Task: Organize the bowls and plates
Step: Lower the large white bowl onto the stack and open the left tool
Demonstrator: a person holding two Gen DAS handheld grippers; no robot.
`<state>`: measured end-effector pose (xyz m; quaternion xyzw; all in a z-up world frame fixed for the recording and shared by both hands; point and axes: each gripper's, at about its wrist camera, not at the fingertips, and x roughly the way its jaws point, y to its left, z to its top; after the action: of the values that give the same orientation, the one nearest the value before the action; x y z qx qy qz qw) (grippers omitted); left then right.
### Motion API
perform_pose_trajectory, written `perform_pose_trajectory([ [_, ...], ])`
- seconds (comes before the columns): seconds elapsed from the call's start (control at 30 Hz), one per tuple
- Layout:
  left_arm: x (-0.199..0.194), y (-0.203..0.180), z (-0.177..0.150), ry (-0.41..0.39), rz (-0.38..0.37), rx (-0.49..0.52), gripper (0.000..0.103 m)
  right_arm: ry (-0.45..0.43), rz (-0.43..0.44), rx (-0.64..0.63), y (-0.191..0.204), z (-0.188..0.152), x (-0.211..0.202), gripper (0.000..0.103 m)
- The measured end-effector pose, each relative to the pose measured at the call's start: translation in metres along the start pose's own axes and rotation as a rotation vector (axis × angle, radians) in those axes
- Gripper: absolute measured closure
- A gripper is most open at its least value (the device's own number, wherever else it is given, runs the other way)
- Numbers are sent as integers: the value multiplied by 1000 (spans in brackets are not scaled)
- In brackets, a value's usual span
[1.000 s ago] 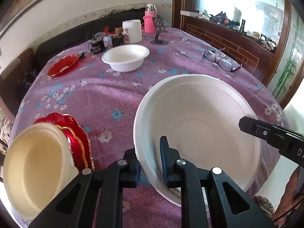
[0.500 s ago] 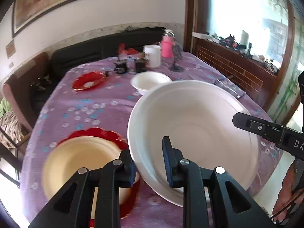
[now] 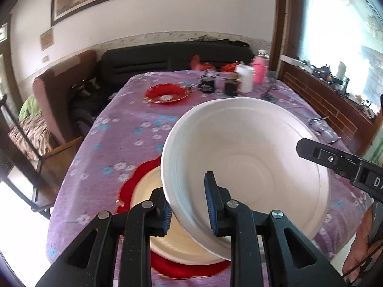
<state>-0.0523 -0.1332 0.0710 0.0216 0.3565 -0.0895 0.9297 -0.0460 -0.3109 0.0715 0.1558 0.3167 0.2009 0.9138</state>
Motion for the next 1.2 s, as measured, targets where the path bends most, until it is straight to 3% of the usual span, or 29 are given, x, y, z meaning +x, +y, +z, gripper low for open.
perform_pose_trajectory([
  [0.47,22,33,-14,37,25,-51,81,86,-18,-7,9,-12,51,88],
  [1.2,16,36,-18,27,21,-55,79,97,-38,13,0,-19,57,88],
])
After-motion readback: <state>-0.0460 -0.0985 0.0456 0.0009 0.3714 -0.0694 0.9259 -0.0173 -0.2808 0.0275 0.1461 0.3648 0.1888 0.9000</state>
